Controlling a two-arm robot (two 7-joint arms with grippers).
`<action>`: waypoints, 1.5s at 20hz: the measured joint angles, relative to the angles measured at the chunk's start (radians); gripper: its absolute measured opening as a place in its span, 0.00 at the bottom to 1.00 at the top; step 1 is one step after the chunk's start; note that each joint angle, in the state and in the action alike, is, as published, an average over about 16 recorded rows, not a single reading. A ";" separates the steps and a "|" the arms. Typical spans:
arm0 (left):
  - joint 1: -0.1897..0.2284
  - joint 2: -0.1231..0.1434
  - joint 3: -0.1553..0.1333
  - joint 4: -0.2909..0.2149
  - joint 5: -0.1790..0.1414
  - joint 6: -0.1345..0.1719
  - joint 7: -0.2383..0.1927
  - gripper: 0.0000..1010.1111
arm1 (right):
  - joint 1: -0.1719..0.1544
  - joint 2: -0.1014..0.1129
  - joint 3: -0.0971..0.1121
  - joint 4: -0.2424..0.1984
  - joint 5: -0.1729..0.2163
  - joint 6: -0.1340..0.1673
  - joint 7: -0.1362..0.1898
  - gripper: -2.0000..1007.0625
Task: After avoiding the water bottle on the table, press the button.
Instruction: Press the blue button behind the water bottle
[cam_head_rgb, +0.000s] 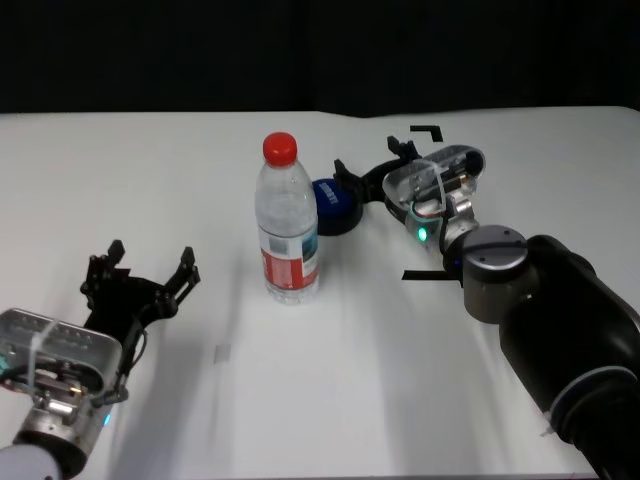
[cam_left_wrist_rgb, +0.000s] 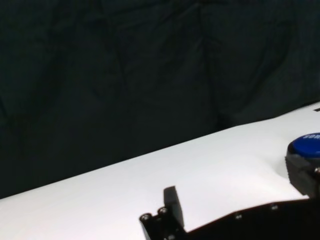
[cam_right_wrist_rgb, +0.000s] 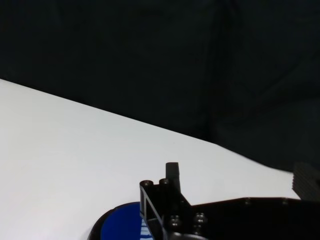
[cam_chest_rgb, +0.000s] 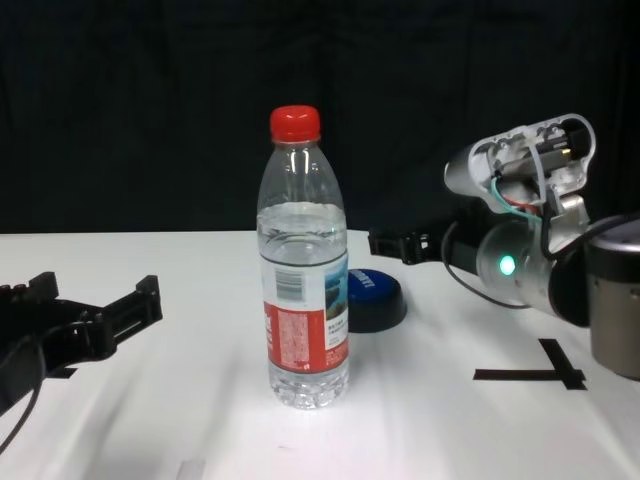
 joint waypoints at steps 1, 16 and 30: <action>0.000 0.000 0.000 0.000 0.000 0.000 0.000 0.99 | 0.002 -0.001 -0.001 0.004 0.000 -0.001 0.001 1.00; 0.000 0.000 0.000 0.000 0.000 0.000 0.000 0.99 | 0.023 -0.010 -0.008 0.055 -0.003 -0.007 0.009 1.00; 0.000 0.000 0.000 0.000 0.000 0.000 0.000 0.99 | 0.030 -0.014 -0.016 0.084 -0.008 0.001 0.015 1.00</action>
